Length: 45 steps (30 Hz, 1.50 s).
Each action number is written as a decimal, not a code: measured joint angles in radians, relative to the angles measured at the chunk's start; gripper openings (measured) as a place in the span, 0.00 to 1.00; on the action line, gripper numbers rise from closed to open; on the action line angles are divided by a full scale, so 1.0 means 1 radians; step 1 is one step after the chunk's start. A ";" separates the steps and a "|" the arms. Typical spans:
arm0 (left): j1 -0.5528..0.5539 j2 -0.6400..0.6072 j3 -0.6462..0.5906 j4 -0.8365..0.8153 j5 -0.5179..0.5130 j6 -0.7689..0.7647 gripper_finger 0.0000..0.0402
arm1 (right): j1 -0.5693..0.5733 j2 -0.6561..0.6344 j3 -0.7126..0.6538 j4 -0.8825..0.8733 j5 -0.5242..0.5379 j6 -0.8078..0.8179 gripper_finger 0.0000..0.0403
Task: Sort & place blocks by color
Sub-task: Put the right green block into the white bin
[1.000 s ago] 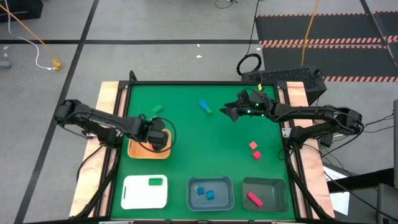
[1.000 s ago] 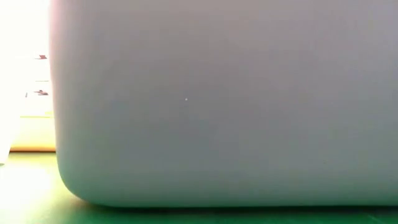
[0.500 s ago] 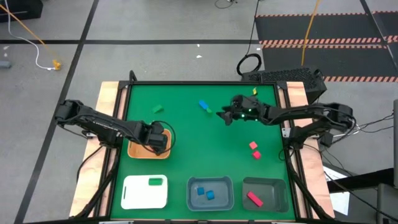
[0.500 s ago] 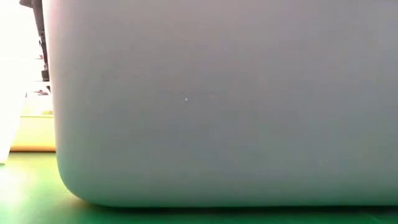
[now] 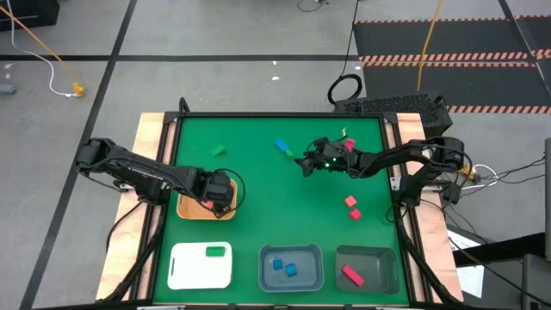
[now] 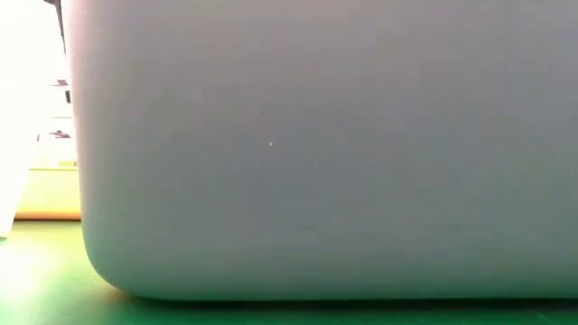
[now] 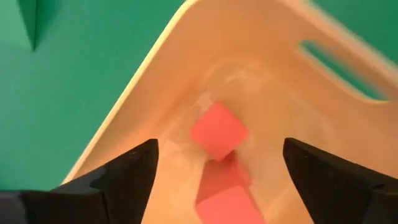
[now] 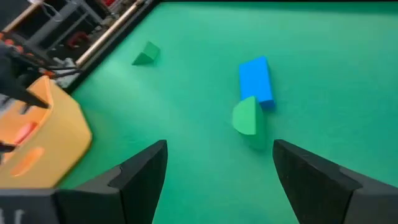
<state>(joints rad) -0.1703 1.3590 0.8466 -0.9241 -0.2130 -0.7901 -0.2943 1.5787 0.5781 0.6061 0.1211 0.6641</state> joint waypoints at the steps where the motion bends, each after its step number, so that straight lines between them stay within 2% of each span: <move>1: 0.000 0.000 0.017 0.001 0.004 0.022 0.87 | 0.007 0.010 0.001 0.010 0.012 -0.004 0.70; 4: -0.002 0.000 0.066 0.003 0.011 0.072 0.89 | 0.023 0.037 0.023 0.011 0.026 -0.034 0.70; 11: -0.003 0.000 0.133 0.023 0.011 0.135 0.89 | 0.078 0.112 0.117 -0.028 0.183 -0.211 0.70; 20: 0.003 0.000 0.137 0.200 -0.001 0.197 0.89 | 0.093 0.219 0.200 -0.081 0.298 -0.305 0.70; 25: 0.012 0.000 0.137 0.286 -0.002 0.259 0.89 | 0.093 0.267 0.212 -0.071 0.298 -0.332 0.70; 33: 0.040 0.000 0.137 0.308 -0.005 0.272 0.88 | 0.084 0.327 0.213 0.015 0.351 -0.424 0.68; 45: 0.061 0.000 0.137 0.385 -0.007 0.326 0.78 | 0.050 0.405 0.212 0.121 0.323 -0.423 0.49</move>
<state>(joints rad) -0.1095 1.3590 0.9836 -0.5390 -0.2196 -0.4636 -0.2443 1.9836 0.7902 0.7273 0.4440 0.2411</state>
